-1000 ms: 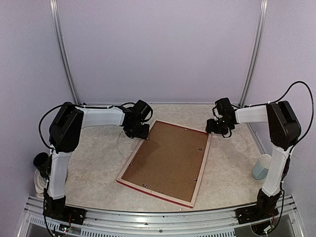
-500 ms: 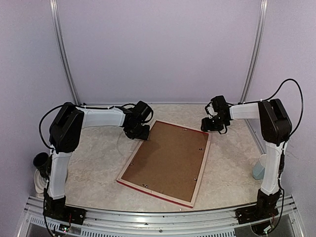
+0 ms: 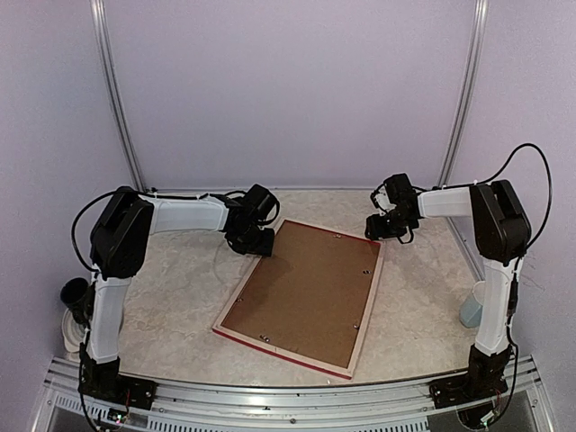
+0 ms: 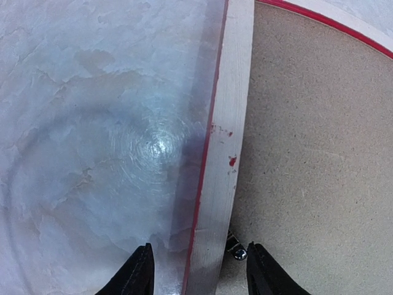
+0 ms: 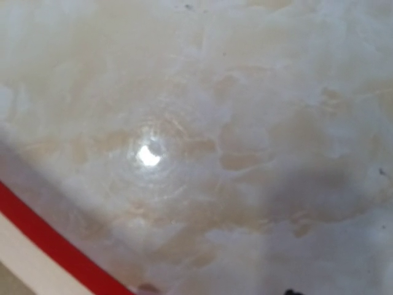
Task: Put the photo into the frame
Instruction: Rotate the photo frame at the center of the board, then press the fastener onto the backboard, then rotate the photo frame at the center of the board, then press the fastener onto the backboard.
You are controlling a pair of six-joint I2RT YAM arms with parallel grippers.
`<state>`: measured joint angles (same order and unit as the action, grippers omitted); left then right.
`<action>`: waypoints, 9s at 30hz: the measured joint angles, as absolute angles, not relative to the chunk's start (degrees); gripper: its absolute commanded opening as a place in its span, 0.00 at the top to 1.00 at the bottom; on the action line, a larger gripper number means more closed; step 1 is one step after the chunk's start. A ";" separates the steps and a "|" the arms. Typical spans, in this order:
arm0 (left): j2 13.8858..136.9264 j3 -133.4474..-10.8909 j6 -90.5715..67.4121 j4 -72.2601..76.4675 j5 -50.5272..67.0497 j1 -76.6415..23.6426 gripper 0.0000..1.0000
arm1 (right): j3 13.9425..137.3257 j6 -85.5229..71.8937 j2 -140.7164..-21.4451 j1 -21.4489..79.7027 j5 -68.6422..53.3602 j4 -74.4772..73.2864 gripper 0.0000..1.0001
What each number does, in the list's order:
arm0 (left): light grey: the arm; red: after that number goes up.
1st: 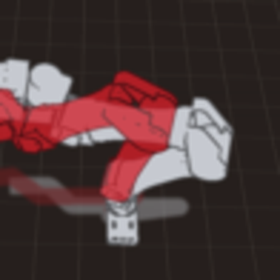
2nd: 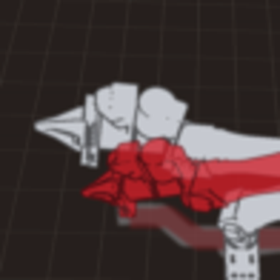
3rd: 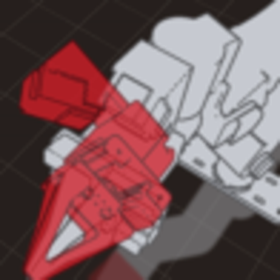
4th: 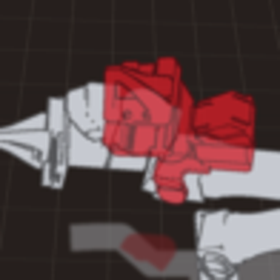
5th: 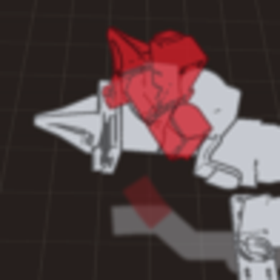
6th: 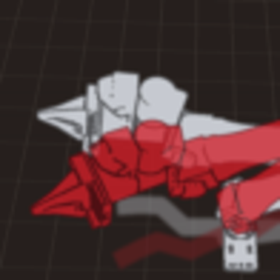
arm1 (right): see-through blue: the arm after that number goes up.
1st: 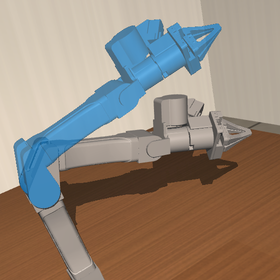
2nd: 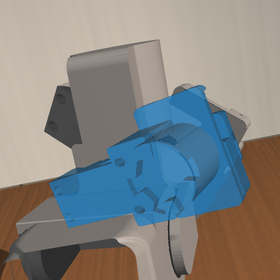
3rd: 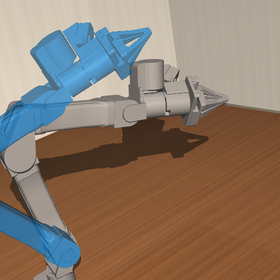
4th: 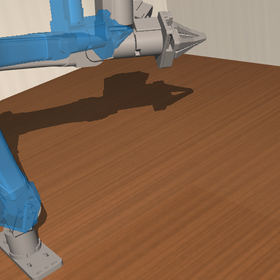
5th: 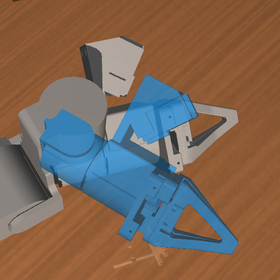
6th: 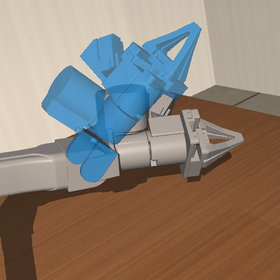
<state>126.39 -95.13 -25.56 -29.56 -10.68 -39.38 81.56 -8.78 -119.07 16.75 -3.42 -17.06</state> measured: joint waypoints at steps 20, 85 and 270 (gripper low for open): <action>127.92 -95.24 -28.75 -27.73 -11.64 -39.42 0.61 | 80.55 -6.76 -118.63 17.91 -6.83 -18.33 0.41; 113.30 -74.04 -33.15 -17.85 -14.72 -38.37 0.14 | 57.69 -22.96 -91.55 21.67 -7.53 -19.88 0.38; 108.66 -50.92 -29.02 15.99 -7.49 -39.09 0.39 | 76.09 -28.99 -111.85 25.36 0.71 -26.83 0.58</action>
